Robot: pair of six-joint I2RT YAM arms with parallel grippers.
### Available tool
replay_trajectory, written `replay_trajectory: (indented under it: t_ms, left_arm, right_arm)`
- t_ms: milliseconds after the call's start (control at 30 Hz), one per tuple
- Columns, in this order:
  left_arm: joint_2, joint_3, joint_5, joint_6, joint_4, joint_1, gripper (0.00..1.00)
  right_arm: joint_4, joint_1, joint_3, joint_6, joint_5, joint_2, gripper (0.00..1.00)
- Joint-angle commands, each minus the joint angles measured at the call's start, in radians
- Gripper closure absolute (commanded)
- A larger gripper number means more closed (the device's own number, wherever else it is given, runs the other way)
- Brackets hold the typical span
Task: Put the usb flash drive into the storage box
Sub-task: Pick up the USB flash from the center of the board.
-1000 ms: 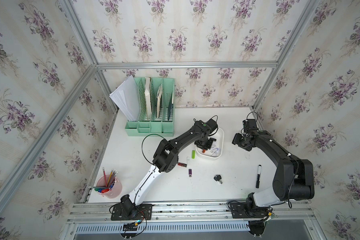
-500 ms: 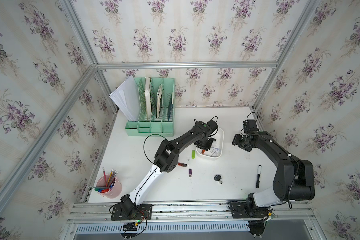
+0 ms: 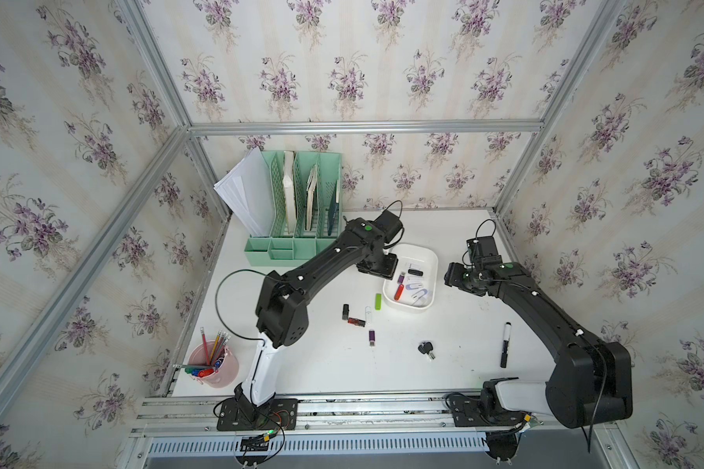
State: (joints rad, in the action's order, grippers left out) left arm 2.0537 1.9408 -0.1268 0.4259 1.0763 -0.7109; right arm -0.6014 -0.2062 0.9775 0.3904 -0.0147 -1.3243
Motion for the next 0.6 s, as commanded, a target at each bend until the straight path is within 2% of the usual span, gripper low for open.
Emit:
replay_trajectory:
  t_ms: [0,67,200,233,333,567]
  left_arm:
    - [-0.123,-0.234,0.014,-0.022,-0.046,0.056,0.35]
    - [-0.181,-0.373,0.007,-0.022,-0.093,0.090,0.34]
    - [-0.207,-0.524,0.002,-0.022,-0.177,0.128,0.33]
    - [-0.196,-0.536,0.001,-0.025,-0.185,0.132,0.33]
    - [-0.153,-0.537,0.008,-0.031,-0.192,0.134,0.33]
    - [-0.103,-0.534,0.025,-0.012,-0.210,0.135,0.33]
  right_arm:
    - [-0.043,-0.098,0.004,0.038,0.018,0.019,0.31]
    - [-0.056,-0.176,0.004,0.068,0.038,0.026,0.31]
    - [-0.056,-0.317,-0.005,0.124,0.056,0.033,0.31]
    - [-0.055,-0.372,-0.009,0.139,0.065,0.033,0.31]
    - [-0.058,-0.442,-0.018,0.176,0.088,0.027,0.31]
    - [-0.063,-0.484,-0.049,0.220,0.109,0.039,0.31]
